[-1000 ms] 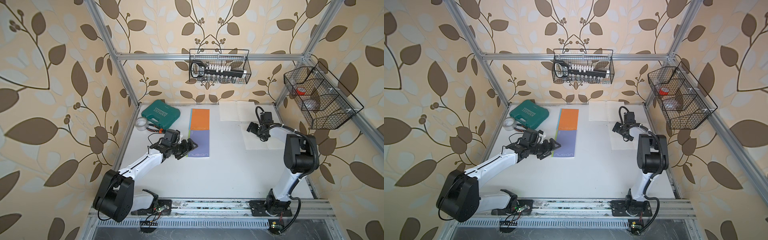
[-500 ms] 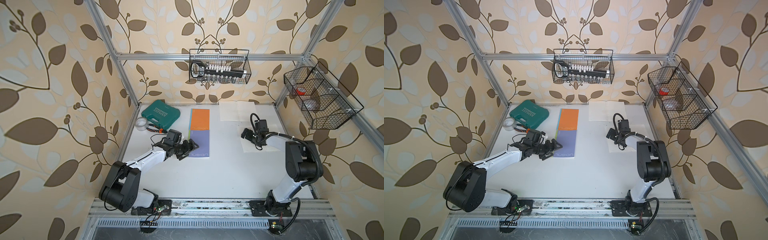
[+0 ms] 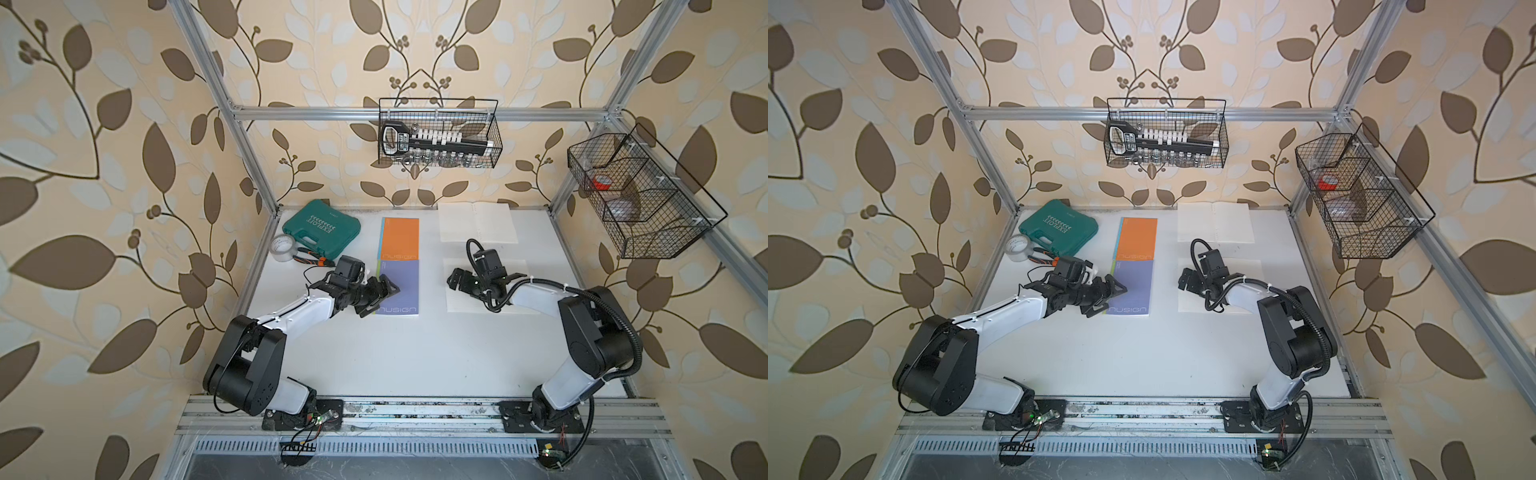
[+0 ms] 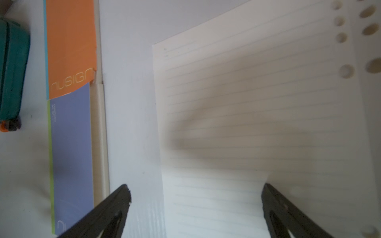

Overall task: Close the notebook
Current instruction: Move the notebook to the center of the board.

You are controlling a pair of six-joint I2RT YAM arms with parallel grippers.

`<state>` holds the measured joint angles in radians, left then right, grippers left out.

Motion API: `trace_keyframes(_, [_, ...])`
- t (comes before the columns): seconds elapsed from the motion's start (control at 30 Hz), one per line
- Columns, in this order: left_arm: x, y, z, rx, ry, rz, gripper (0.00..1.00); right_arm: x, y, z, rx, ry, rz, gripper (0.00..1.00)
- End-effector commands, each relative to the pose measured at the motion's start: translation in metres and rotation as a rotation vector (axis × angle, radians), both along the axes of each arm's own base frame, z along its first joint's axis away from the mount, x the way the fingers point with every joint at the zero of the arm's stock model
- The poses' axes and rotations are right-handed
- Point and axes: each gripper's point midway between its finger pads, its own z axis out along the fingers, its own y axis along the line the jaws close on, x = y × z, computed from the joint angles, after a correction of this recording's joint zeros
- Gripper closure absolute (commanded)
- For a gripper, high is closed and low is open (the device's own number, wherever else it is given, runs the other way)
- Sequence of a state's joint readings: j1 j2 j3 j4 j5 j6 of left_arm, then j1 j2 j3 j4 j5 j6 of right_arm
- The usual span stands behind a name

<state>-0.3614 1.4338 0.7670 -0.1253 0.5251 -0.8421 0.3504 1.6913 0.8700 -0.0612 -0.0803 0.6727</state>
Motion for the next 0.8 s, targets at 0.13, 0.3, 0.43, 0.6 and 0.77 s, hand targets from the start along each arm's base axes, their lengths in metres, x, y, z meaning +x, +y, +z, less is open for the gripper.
trace_keyframes(0.13, [0.01, -0.014, 0.025, -0.041, -0.052, -0.027, 0.07, -0.044, 0.047, -0.024, 0.066, 0.172, 0.056, 0.01])
trace_keyframes(0.3, [0.014, -0.023, 0.024, -0.03, -0.042, -0.047, 0.07, -0.032, 0.039, 0.002, 0.024, 0.107, 0.054, 0.0])
trace_keyframes(0.43, [0.016, -0.033, 0.029, -0.026, -0.052, -0.063, 0.07, -0.027, 0.04, 0.018, 0.015, 0.07, 0.077, 0.0])
trace_keyframes(0.6, [0.013, -0.04, 0.032, -0.017, -0.066, -0.076, 0.07, -0.025, 0.047, 0.037, 0.028, 0.023, 0.114, 0.01])
trace_keyframes(0.77, [0.007, -0.042, 0.034, -0.004, -0.07, -0.082, 0.07, -0.029, 0.065, 0.047, 0.06, 0.001, 0.198, 0.07])
